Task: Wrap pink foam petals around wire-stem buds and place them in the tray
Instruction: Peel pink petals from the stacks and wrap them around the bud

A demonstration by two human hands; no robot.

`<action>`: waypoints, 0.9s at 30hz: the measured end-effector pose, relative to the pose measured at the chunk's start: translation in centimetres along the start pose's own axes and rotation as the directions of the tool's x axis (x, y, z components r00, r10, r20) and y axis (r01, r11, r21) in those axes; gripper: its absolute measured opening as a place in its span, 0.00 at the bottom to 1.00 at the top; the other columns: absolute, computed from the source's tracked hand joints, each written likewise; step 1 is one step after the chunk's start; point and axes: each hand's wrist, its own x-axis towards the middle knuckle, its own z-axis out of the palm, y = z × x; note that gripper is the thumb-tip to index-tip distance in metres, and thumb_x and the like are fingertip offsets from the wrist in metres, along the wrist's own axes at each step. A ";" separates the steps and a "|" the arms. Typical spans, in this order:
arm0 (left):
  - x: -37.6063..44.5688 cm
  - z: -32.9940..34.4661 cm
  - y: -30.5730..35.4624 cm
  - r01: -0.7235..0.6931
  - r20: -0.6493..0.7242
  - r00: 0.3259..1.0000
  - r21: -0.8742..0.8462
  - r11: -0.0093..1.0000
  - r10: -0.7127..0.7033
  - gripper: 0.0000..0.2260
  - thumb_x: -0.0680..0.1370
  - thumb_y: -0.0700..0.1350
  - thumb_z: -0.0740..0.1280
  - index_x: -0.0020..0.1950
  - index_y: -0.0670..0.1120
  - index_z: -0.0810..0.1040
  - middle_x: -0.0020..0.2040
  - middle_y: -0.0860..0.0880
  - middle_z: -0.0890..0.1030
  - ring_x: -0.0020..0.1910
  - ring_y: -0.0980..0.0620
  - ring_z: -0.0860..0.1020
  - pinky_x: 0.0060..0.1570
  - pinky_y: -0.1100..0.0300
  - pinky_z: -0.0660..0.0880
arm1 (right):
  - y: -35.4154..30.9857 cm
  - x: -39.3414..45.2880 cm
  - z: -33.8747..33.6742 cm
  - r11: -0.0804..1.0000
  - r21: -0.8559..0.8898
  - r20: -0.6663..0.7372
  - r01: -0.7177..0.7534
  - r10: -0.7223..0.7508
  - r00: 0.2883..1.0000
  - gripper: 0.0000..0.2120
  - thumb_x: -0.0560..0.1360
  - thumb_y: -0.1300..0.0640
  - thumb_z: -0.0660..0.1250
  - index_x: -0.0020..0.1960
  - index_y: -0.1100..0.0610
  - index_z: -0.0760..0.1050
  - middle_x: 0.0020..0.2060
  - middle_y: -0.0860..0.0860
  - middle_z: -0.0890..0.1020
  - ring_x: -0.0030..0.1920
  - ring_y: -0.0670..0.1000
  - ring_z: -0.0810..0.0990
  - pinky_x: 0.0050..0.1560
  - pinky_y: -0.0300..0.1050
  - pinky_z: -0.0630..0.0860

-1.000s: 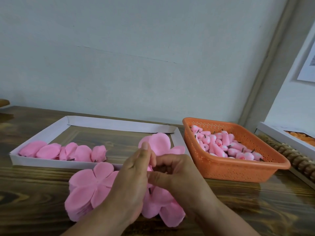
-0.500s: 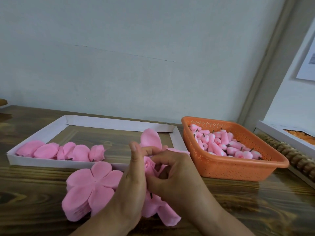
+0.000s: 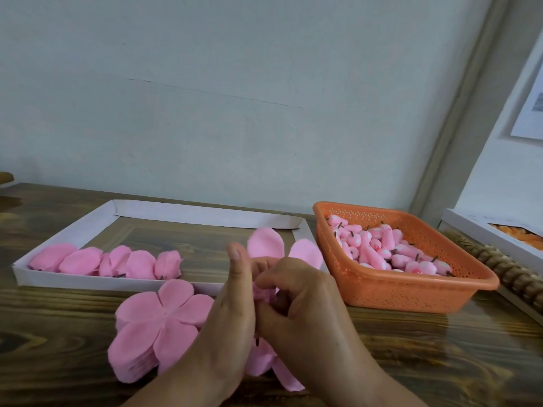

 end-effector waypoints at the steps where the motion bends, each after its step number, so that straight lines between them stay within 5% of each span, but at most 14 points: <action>1: 0.0 0.0 0.0 0.007 -0.004 1.000 0.010 1.000 -0.007 0.33 0.53 0.82 0.61 0.36 0.56 0.83 0.41 0.52 0.85 0.45 0.56 0.83 0.47 0.56 0.77 | 0.0 0.0 0.1 1.000 0.000 -0.003 -0.002 0.002 1.000 0.18 0.66 0.74 0.66 0.40 0.51 0.77 0.29 0.32 0.75 0.30 0.35 0.76 0.30 0.24 0.66; 4: -0.1 0.4 0.4 0.049 -0.059 0.997 -0.006 0.999 -0.049 0.33 0.61 0.80 0.59 0.37 0.52 0.84 0.44 0.46 0.85 0.45 0.53 0.84 0.44 0.57 0.78 | 0.0 0.0 -0.4 0.998 0.041 0.031 -0.053 0.052 0.998 0.16 0.69 0.74 0.66 0.37 0.53 0.78 0.29 0.33 0.77 0.30 0.36 0.77 0.31 0.26 0.69; 7: 0.3 0.3 1.0 0.042 -0.144 0.989 0.112 0.993 -0.026 0.17 0.77 0.60 0.60 0.36 0.56 0.84 0.40 0.44 0.85 0.38 0.49 0.84 0.32 0.64 0.79 | 0.4 0.7 -2.2 0.981 0.127 -0.045 -0.149 0.156 0.987 0.16 0.69 0.70 0.69 0.29 0.54 0.78 0.28 0.43 0.79 0.26 0.41 0.76 0.28 0.37 0.72; 9: 0.6 -0.2 1.0 0.046 -0.222 0.975 0.236 0.971 0.008 0.11 0.80 0.44 0.63 0.44 0.54 0.83 0.45 0.47 0.85 0.47 0.45 0.82 0.46 0.54 0.80 | 1.2 1.3 -4.0 0.951 0.252 -0.159 -0.177 0.221 0.962 0.12 0.70 0.70 0.69 0.32 0.58 0.79 0.24 0.51 0.80 0.23 0.46 0.75 0.26 0.39 0.73; 11: 0.6 -0.6 1.1 0.099 -0.282 0.959 0.298 0.949 -0.012 0.13 0.79 0.37 0.63 0.52 0.55 0.79 0.48 0.49 0.82 0.51 0.48 0.80 0.47 0.53 0.76 | 1.7 1.7 -5.3 0.924 0.348 -0.256 -0.157 0.255 0.933 0.12 0.71 0.70 0.68 0.33 0.59 0.80 0.24 0.55 0.80 0.24 0.48 0.75 0.27 0.39 0.73; 13: 0.7 -0.9 1.3 0.138 -0.285 0.958 0.325 0.935 -0.042 0.18 0.78 0.36 0.63 0.60 0.58 0.74 0.48 0.47 0.80 0.51 0.50 0.79 0.43 0.57 0.71 | 2.1 1.8 -5.7 0.921 0.367 -0.308 -0.131 0.253 0.917 0.11 0.71 0.69 0.67 0.33 0.59 0.80 0.26 0.57 0.81 0.25 0.49 0.75 0.29 0.40 0.74; 17: 0.9 -0.8 1.5 0.208 -0.289 0.951 0.349 0.914 -0.106 0.32 0.77 0.36 0.63 0.75 0.61 0.58 0.58 0.45 0.78 0.59 0.48 0.74 0.55 0.54 0.68 | 2.4 1.8 -5.3 0.927 0.360 -0.322 -0.104 0.228 0.919 0.09 0.71 0.70 0.67 0.35 0.60 0.80 0.26 0.56 0.81 0.26 0.48 0.76 0.30 0.39 0.75; 21: 0.3 -0.5 1.8 0.260 -0.246 0.949 0.265 0.928 -0.196 0.34 0.77 0.36 0.64 0.76 0.58 0.56 0.57 0.49 0.78 0.61 0.49 0.72 0.65 0.51 0.66 | 2.2 1.7 -4.5 0.942 0.322 -0.243 -0.098 0.182 0.953 0.08 0.72 0.72 0.66 0.36 0.64 0.79 0.27 0.52 0.82 0.26 0.44 0.76 0.30 0.35 0.74; 27: 0.0 -0.7 1.7 0.268 -0.146 0.958 0.146 0.952 -0.247 0.35 0.76 0.33 0.63 0.77 0.57 0.56 0.66 0.47 0.76 0.67 0.47 0.71 0.70 0.45 0.64 | 3.0 1.5 -3.5 0.993 0.073 -0.297 -0.092 0.109 0.949 0.12 0.70 0.70 0.70 0.34 0.55 0.77 0.31 0.55 0.79 0.32 0.53 0.77 0.34 0.43 0.75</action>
